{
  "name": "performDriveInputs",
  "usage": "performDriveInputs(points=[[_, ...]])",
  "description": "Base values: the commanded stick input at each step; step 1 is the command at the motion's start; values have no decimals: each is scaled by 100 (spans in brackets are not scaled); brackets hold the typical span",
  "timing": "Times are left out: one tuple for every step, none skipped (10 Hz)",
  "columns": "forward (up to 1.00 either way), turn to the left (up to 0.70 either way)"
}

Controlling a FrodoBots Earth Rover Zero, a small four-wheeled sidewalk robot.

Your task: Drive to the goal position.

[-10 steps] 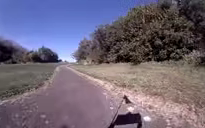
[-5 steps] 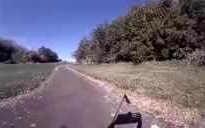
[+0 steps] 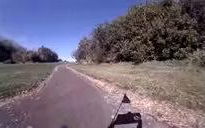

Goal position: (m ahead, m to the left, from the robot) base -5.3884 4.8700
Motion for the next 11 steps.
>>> performDriveInputs(points=[[0, 0], [0, 0], [0, 0], [0, 0], [0, 0], [0, 0], [-2, 0], [-12, 0], [-22, 0], [-70, -31], [-70, -34]])
